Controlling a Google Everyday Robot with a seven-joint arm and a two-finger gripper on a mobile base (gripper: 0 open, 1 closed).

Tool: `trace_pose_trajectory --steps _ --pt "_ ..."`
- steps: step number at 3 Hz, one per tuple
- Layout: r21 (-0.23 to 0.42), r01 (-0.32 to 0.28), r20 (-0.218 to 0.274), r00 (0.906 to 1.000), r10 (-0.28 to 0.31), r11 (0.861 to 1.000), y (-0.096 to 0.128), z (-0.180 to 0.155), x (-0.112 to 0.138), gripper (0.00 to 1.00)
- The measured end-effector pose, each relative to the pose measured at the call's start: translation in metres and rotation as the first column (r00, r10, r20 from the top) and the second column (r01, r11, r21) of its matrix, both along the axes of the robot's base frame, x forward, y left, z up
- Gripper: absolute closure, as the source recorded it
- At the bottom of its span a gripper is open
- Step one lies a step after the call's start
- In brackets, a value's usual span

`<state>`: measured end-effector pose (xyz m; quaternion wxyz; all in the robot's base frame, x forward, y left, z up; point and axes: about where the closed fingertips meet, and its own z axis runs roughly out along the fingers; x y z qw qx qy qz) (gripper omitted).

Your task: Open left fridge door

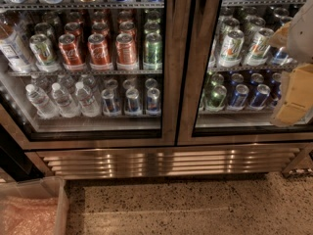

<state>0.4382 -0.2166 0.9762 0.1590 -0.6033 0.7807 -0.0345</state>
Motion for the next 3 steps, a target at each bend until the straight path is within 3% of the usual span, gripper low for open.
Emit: trace_pose_trajectory --steps 2,3 --pt "0.004 -0.008 0.026 0.9996 0.008 1.000 0.000 0.002 -0.010 0.00" --pt "0.061 -0.056 0.035 0.9980 0.054 0.997 0.029 0.004 0.003 0.00"
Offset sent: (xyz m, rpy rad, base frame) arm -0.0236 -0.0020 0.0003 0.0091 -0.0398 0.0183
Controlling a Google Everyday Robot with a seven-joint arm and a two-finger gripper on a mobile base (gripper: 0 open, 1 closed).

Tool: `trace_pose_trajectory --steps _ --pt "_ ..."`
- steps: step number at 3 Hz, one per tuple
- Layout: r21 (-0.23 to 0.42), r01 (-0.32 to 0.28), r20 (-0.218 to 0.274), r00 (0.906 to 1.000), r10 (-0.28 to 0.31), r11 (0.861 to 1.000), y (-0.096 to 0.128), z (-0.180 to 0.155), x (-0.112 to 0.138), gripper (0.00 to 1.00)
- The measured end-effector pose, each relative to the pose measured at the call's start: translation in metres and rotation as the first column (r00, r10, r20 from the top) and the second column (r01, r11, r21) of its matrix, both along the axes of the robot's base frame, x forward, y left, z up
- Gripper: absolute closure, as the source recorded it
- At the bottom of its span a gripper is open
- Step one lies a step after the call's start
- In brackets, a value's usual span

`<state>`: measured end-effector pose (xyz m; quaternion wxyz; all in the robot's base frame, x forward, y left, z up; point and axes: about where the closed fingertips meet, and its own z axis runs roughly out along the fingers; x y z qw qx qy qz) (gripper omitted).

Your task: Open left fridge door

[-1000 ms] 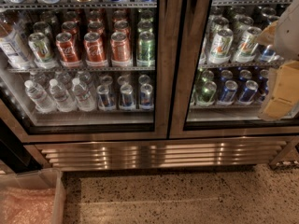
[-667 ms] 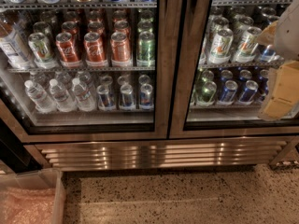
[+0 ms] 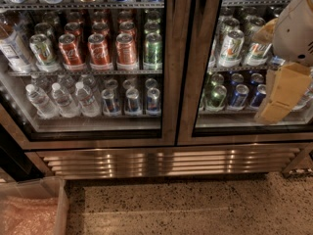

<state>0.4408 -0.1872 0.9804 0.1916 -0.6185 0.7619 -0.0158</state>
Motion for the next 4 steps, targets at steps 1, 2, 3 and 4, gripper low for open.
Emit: trace_pose_trajectory --steps 1,2,3,4 --pt "0.000 0.000 0.000 1.0000 0.000 1.000 0.000 0.000 0.000 0.00" --pt "0.014 -0.007 0.037 0.9993 0.007 1.000 0.011 0.008 0.015 0.00" --pt "0.070 -0.061 0.097 0.9938 0.054 0.996 0.058 0.039 0.042 0.00" --pt "0.070 -0.061 0.097 0.9938 0.055 0.996 0.058 0.039 0.043 0.00"
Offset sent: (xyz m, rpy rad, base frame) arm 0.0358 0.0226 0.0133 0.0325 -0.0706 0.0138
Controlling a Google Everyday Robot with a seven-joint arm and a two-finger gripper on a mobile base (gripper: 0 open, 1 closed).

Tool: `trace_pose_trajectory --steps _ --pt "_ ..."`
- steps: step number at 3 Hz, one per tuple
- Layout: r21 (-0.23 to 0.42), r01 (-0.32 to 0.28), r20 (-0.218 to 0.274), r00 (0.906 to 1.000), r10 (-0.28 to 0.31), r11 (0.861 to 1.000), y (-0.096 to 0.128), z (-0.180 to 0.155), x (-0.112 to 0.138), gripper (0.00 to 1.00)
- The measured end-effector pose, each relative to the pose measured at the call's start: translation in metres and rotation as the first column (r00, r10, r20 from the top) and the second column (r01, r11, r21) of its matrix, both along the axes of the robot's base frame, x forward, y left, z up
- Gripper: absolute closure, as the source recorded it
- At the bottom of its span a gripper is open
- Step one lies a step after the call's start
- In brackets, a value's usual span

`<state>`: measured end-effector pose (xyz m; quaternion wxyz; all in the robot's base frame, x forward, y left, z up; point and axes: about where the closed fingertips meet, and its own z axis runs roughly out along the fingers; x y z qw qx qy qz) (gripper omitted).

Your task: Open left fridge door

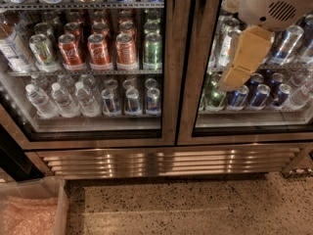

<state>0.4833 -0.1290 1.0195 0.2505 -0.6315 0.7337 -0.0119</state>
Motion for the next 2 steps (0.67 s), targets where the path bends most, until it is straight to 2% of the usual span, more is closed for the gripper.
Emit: trace_pose_trajectory --steps 1,2 --pt "0.074 -0.012 0.011 0.9999 0.011 0.997 0.010 -0.004 0.012 0.00" --pt "0.139 -0.040 0.018 0.9991 0.038 0.989 0.032 -0.003 0.039 0.00"
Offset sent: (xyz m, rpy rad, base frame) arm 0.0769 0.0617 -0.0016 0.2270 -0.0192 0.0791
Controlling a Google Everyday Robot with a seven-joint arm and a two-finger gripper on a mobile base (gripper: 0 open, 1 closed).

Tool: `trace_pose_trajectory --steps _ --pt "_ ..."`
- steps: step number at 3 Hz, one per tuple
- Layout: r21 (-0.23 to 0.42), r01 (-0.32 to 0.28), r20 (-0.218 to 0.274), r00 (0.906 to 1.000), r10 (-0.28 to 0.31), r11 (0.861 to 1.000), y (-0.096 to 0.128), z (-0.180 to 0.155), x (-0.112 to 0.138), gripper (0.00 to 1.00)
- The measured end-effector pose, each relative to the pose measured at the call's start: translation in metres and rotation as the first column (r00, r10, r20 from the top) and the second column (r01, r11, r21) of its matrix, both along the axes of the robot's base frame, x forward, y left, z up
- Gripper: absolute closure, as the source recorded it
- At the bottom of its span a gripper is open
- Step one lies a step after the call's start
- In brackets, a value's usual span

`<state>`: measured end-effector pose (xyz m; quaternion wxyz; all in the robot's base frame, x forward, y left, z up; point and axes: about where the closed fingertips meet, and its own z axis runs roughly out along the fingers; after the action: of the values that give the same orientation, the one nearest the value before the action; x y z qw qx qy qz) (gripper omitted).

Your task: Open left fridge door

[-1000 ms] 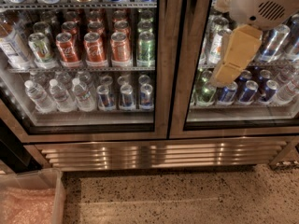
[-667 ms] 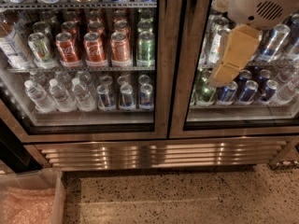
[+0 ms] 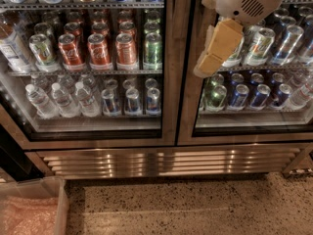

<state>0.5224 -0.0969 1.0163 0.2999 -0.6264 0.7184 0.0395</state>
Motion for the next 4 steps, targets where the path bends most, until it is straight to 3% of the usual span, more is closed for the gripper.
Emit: trace_pose_trajectory --steps 2,4 --pt "0.028 0.011 0.009 0.9999 -0.012 1.000 -0.001 0.002 0.002 0.00" --pt "0.103 -0.063 0.026 0.9978 0.061 0.993 0.046 0.003 0.026 0.00"
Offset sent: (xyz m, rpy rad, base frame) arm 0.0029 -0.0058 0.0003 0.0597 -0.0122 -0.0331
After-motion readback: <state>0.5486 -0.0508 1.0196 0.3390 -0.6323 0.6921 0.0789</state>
